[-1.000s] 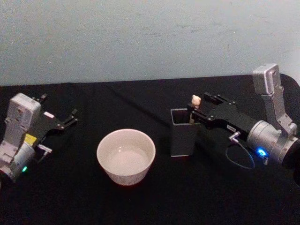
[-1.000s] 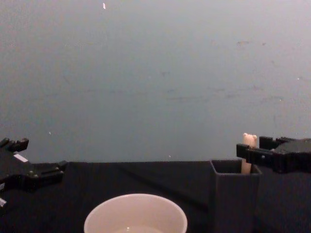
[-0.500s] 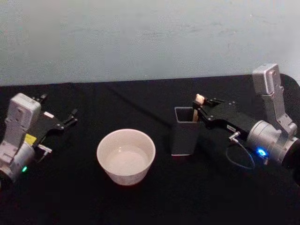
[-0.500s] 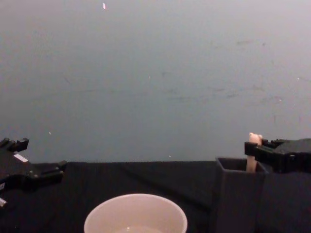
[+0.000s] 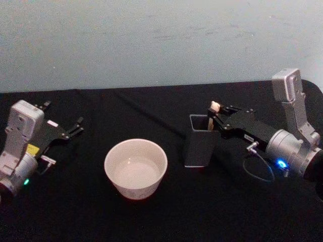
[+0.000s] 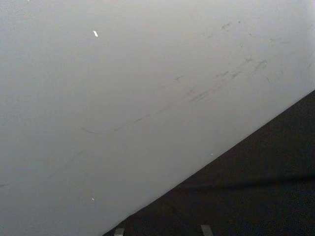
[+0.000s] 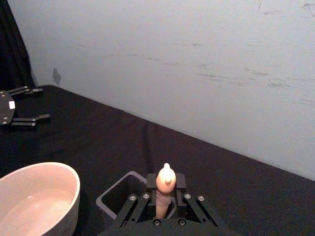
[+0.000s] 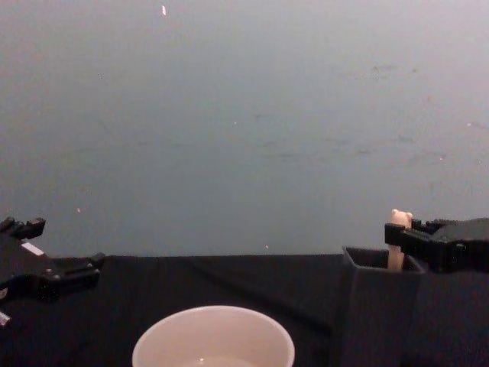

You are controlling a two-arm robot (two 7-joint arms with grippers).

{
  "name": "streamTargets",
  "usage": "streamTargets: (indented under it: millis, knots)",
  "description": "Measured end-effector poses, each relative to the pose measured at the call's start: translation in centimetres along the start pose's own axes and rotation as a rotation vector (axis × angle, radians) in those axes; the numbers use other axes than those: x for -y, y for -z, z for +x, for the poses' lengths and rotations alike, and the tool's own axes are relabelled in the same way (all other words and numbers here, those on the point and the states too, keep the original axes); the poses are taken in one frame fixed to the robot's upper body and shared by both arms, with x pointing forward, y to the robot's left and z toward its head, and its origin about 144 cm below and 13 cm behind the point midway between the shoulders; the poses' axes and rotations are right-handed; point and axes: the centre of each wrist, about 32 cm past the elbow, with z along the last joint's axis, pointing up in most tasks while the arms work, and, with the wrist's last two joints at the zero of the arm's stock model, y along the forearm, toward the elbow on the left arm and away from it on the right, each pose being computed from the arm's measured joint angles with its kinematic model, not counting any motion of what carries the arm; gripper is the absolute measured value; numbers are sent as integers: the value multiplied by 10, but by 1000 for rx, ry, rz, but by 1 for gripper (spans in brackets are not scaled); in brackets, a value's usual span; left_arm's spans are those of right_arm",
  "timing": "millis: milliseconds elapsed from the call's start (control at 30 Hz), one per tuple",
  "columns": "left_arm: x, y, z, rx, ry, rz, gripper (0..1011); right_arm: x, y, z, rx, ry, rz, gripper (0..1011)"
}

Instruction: Pick up the stirring spoon with one hand, stir inside the cup, then place it back in its original position.

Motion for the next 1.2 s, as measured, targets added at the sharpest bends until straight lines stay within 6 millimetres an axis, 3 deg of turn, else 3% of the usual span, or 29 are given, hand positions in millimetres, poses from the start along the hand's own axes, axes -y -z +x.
streamTargets:
  millis: [367,1200]
  knots:
    - [0,0,0,0,0,0,1001,1,-5,2,-8,-14,12,213]
    - [0,0,0,0,0,0,1001,7,-46,4,-30,-50,173,213]
